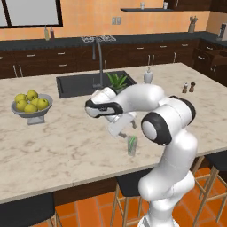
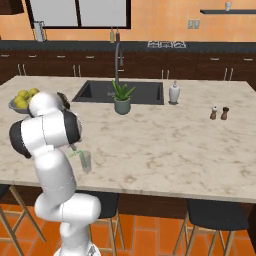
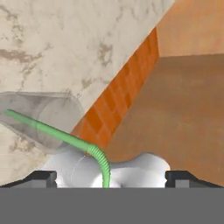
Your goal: Take a straw from the drawer in front and place it inside the glass cup on the dining counter.
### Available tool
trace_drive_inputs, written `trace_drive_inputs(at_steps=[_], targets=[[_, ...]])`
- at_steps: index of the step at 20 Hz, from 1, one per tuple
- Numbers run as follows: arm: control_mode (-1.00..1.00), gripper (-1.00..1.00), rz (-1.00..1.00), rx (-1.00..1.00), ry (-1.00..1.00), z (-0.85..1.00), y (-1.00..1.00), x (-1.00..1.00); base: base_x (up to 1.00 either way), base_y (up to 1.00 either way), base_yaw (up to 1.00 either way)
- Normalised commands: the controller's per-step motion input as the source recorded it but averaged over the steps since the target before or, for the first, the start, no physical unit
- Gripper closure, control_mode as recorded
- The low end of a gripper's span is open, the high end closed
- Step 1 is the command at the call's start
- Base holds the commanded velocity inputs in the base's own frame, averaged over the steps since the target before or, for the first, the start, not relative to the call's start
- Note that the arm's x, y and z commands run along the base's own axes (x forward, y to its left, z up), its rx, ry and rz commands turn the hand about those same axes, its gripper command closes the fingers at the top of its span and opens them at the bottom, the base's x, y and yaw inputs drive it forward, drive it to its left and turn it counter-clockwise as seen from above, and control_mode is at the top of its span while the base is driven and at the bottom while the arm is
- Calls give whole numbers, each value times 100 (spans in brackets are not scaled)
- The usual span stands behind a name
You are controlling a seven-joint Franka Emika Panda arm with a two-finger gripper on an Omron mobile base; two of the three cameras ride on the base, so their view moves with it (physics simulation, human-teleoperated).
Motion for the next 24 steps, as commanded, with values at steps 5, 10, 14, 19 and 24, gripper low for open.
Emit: trace_drive_inputs(at_steps=[5, 10, 14, 19, 24], targets=[[-100, -100, 15, 38, -15, 9, 0, -14, 0, 0, 0], [-100, -100, 17, 38, -26, 25, -9, -50, 0, 0, 0], [-100, -100, 17, 32, -36, 34, -34, -81, 0, 0, 0], [-100, -100, 11, 19, -34, 32, -48, -77, 0, 0, 0], [-100, -100, 2, 4, -28, 20, -46, -62, 0, 0, 0]])
